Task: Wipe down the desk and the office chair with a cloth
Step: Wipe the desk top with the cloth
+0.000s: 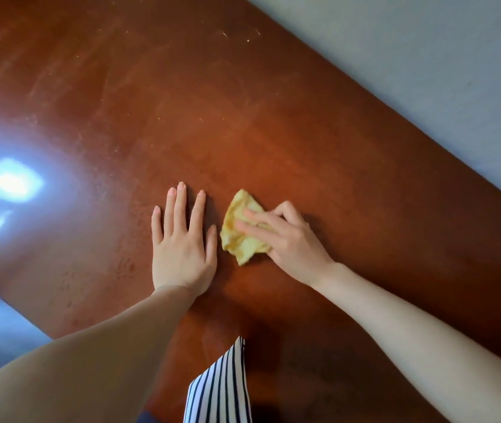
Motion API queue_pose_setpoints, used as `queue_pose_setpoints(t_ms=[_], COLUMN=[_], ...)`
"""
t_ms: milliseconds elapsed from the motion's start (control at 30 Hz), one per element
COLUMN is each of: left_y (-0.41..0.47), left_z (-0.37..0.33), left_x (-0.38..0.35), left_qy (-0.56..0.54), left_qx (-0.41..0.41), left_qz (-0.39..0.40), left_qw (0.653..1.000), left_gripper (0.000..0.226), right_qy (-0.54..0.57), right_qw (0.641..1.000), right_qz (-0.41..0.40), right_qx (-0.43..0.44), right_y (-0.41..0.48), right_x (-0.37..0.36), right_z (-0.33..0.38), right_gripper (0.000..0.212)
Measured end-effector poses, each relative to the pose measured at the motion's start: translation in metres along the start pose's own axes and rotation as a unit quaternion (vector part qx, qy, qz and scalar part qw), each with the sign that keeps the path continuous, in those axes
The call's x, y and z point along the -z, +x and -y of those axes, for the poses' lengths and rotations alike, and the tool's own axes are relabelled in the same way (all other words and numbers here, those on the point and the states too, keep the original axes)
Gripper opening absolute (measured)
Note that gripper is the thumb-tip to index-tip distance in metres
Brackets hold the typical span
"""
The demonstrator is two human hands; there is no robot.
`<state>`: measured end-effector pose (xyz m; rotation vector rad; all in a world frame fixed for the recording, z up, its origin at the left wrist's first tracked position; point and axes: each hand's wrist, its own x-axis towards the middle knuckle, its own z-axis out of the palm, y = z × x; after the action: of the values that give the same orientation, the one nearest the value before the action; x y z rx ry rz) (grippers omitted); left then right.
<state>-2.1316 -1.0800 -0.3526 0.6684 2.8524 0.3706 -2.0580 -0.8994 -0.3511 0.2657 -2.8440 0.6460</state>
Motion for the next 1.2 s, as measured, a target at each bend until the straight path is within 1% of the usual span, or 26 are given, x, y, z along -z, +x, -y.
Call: queue_pose_setpoints(t_ms=[67, 133, 233, 300, 400, 500, 533, 600, 667, 800, 900, 933, 967, 1000, 1100, 1200], left_y=[0.0, 0.0, 0.001, 0.001, 0.0, -0.001, -0.001, 0.0, 0.0, 0.0, 0.003, 0.004, 0.005, 0.005, 0.005, 0.004], left_z=[-0.001, -0.003, -0.004, -0.004, -0.003, -0.003, -0.003, -0.003, -0.002, -0.002, -0.002, -0.002, -0.002, -0.002, -0.002, -0.003], left_x=[0.001, 0.001, 0.002, 0.002, 0.002, 0.001, 0.001, 0.001, 0.001, 0.001, 0.001, 0.001, 0.001, 0.001, 0.001, 0.001], left_qy=[0.001, 0.001, 0.0, 0.003, 0.001, 0.003, 0.005, 0.008, 0.01, 0.016, 0.02, 0.02, 0.021, 0.022, 0.022, 0.02], left_qx=[0.002, 0.002, 0.001, 0.002, 0.002, 0.002, 0.002, 0.0, 0.001, 0.001, 0.0, 0.0, 0.0, 0.001, 0.002, 0.001], left_qz=[0.0, 0.001, 0.004, 0.005, 0.005, 0.007, 0.008, 0.011, 0.012, 0.013, 0.013, 0.012, 0.011, 0.011, 0.01, 0.009], left_qw=[1.0, 1.0, 1.0, 1.0, 1.0, 1.0, 1.0, 1.0, 1.0, 1.0, 1.0, 1.0, 1.0, 1.0, 1.0, 1.0], left_gripper=[0.059, 0.059, 0.059, 0.059, 0.059, 0.059, 0.059, 0.059, 0.06, 0.059, 0.059, 0.059, 0.059, 0.059, 0.06, 0.06], right_qy=[-0.007, -0.02, -0.037, -0.056, -0.071, -0.096, -0.105, -0.116, -0.124, -0.158, -0.145, -0.14, -0.139, -0.138, -0.121, -0.106], right_qw=[0.999, 0.998, 0.999, 0.998, 0.995, 0.985, 0.981, 0.971, 0.955, 0.911, 0.871, 0.864, 0.867, 0.878, 0.926, 0.962], right_qz=[0.023, 0.038, 0.025, 0.014, 0.012, 0.021, 0.021, 0.005, -0.024, -0.071, -0.128, -0.139, -0.141, -0.136, -0.114, -0.106], right_qx=[0.043, 0.054, 0.025, -0.004, -0.065, -0.141, -0.162, -0.208, -0.267, -0.374, -0.452, -0.463, -0.458, -0.438, -0.34, -0.23], right_y=[-0.019, -0.029, -0.028, -0.022, -0.007, 0.007, 0.012, 0.024, 0.038, 0.063, 0.075, 0.077, 0.076, 0.074, 0.058, 0.032], right_x=[0.013, 0.028, 0.048, 0.06, 0.076, 0.087, 0.089, 0.093, 0.094, 0.087, 0.073, 0.068, 0.061, 0.056, 0.04, 0.026], right_z=[-0.015, -0.034, -0.063, -0.081, -0.107, -0.132, -0.14, -0.156, -0.168, -0.179, -0.167, -0.159, -0.15, -0.14, -0.105, -0.063], right_gripper=[0.044, 0.048, 0.038, 0.036, 0.043, 0.06, 0.061, 0.057, 0.052, 0.044, 0.046, 0.046, 0.046, 0.047, 0.048, 0.049])
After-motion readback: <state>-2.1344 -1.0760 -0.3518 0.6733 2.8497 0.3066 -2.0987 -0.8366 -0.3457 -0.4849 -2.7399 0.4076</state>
